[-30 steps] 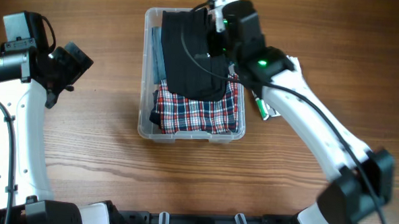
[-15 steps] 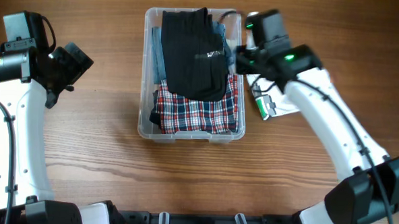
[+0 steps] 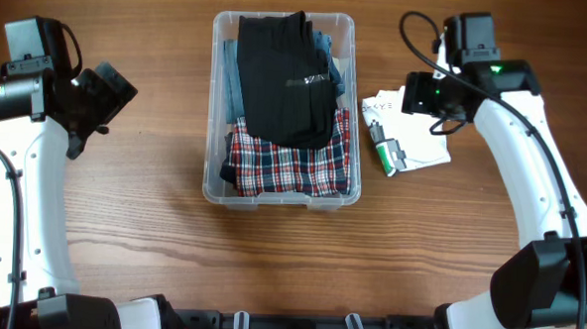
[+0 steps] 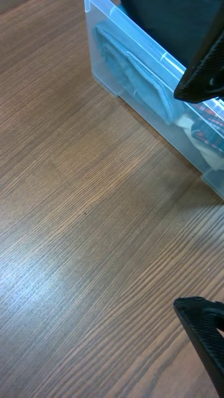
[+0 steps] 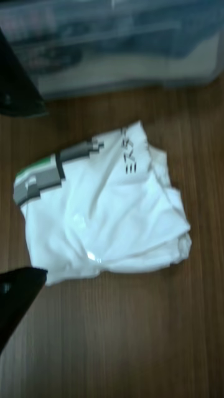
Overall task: Pack container
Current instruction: 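Move the right gripper to the white shirt right of the container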
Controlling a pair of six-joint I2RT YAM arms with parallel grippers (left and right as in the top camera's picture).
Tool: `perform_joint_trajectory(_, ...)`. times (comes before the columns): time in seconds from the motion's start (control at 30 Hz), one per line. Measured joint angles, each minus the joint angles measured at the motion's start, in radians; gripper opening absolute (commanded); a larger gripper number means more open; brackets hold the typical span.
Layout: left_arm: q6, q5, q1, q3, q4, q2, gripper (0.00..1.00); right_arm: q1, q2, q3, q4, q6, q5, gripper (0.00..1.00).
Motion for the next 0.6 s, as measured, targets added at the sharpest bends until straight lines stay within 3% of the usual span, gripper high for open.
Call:
perform_joint_trajectory(0.27, 0.000, 0.000, 0.000, 0.000, 0.000, 0.000, 1.00, -0.140, 0.001, -0.113, 0.114, -0.083, -0.003, 0.96)
perform_joint_trajectory(0.6, 0.000, 0.000, 0.000, 0.000, 0.000, 0.000, 1.00, -0.147, 0.003, -0.319, 0.395, -0.218, -0.054, 1.00)
